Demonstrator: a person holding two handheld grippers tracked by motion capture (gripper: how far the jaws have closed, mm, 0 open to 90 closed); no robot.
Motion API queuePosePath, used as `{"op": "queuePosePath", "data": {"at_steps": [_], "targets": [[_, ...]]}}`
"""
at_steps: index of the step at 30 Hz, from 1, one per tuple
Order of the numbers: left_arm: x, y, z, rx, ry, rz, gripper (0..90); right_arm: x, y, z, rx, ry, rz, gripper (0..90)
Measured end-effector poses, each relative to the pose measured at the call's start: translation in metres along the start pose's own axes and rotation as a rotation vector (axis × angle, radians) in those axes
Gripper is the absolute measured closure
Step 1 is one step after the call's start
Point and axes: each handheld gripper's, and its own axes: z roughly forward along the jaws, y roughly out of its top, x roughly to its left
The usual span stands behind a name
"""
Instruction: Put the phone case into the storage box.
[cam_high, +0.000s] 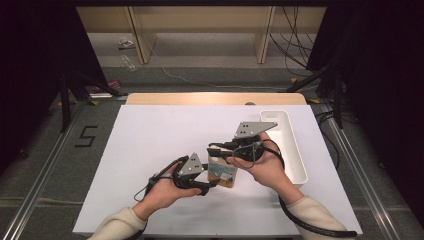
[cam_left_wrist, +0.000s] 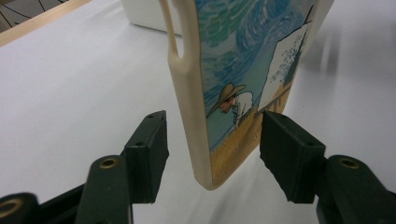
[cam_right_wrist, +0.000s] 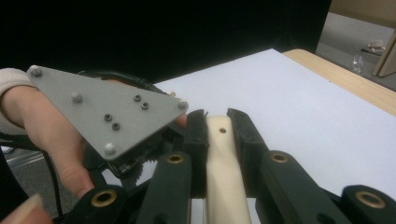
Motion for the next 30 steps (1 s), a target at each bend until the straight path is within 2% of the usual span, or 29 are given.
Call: {"op": "queuePosePath", "data": {"at_steps": [6,9,12,21,30], "targets": [[0.001,0.003,-0.004,-0.033,-0.014,0.002,53.0,-0.001,-0.001,0.0,-0.004,0.007,0.008,79.6],[0.001,0.004,-0.005,-0.031,-0.015,0.014,57.6,-0.001,-0.001,0.0,-0.006,0.011,0.015,79.6],[0.002,0.004,-0.006,-0.034,-0.012,0.009,60.6,-0.001,-0.001,0.0,-0.008,0.014,0.017,79.6],[0.005,0.007,-0.011,-0.04,-0.014,-0.043,70.9,-0.001,0.0,-0.002,-0.025,0.022,0.013,79.5],[0.005,0.007,-0.013,-0.01,0.002,-0.081,73.5,-0.001,-0.001,0.001,-0.03,0.027,0.007,79.3]]}}
